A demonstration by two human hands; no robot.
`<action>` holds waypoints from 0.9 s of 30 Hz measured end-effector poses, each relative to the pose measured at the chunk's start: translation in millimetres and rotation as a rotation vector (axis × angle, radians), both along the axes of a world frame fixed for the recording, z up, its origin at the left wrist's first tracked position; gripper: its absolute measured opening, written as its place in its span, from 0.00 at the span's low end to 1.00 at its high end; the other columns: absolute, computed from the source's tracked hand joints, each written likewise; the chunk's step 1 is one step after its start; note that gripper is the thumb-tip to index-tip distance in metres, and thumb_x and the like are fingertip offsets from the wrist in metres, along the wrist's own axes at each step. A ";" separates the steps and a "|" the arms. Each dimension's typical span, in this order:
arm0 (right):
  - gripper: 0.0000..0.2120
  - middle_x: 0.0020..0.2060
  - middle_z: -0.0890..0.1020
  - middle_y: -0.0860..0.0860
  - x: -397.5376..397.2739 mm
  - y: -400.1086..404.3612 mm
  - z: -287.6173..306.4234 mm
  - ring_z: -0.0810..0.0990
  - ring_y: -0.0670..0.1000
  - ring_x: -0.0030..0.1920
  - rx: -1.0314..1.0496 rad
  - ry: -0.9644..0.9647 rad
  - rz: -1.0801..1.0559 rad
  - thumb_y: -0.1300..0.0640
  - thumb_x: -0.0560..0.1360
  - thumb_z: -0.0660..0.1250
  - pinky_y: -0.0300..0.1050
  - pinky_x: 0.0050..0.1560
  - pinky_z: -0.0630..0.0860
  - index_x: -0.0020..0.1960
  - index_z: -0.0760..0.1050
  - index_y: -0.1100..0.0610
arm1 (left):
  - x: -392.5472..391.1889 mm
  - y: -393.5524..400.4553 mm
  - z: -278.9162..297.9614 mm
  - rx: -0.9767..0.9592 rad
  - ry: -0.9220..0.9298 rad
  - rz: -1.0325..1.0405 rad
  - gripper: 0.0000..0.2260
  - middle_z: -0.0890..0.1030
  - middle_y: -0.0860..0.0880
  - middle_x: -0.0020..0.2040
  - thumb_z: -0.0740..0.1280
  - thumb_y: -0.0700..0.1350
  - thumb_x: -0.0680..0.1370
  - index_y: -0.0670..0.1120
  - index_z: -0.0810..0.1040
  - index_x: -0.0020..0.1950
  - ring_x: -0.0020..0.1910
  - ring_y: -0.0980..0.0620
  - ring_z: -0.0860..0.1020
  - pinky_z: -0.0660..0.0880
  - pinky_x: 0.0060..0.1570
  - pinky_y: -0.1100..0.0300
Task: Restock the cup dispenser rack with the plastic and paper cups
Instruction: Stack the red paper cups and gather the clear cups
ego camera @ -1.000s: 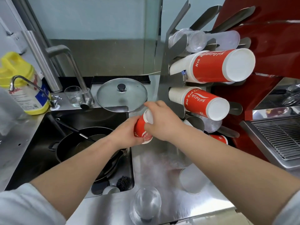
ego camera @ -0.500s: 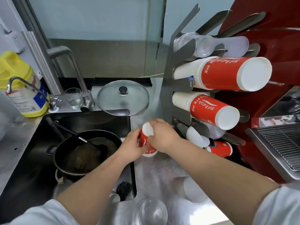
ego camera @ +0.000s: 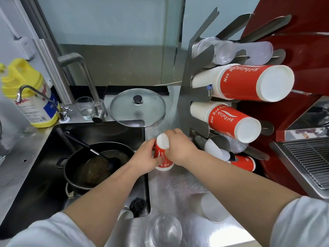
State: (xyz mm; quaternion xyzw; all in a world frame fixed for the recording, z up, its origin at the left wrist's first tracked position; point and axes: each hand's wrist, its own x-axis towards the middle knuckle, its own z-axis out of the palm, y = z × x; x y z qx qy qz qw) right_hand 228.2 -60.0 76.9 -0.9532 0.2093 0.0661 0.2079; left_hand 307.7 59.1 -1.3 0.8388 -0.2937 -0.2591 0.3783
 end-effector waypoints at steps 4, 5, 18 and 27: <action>0.27 0.63 0.66 0.56 -1.8 -1.9 10.0 0.74 0.59 0.60 0.004 0.036 0.019 0.57 0.71 0.69 0.51 0.60 0.73 0.68 0.65 0.57 | 3.8 3.7 17.6 -0.001 -0.047 -0.012 0.31 0.72 0.48 0.66 0.73 0.44 0.72 0.52 0.68 0.73 0.66 0.47 0.74 0.75 0.65 0.46; 0.26 0.63 0.67 0.56 -2.9 -2.9 12.7 0.74 0.59 0.60 0.001 0.033 0.028 0.57 0.71 0.69 0.51 0.60 0.73 0.68 0.66 0.57 | 5.4 4.4 23.2 0.009 -0.066 -0.018 0.32 0.71 0.47 0.67 0.73 0.45 0.72 0.51 0.66 0.75 0.66 0.47 0.74 0.74 0.65 0.46; 0.15 0.53 0.81 0.47 -95.6 -39.7 97.4 0.78 0.51 0.53 -0.096 0.167 0.353 0.45 0.74 0.65 0.47 0.56 0.75 0.58 0.77 0.48 | -51.1 -9.8 127.3 0.270 -0.674 -0.556 0.15 0.77 0.52 0.55 0.64 0.53 0.76 0.53 0.78 0.61 0.57 0.51 0.76 0.73 0.58 0.53; 0.13 0.51 0.82 0.48 -188.9 -116.0 102.1 0.78 0.48 0.51 -0.070 0.217 0.150 0.46 0.75 0.63 0.42 0.51 0.74 0.55 0.79 0.50 | -121.6 -63.7 118.1 0.378 -0.534 -0.667 0.17 0.78 0.47 0.61 0.65 0.51 0.80 0.48 0.76 0.67 0.61 0.48 0.75 0.71 0.60 0.57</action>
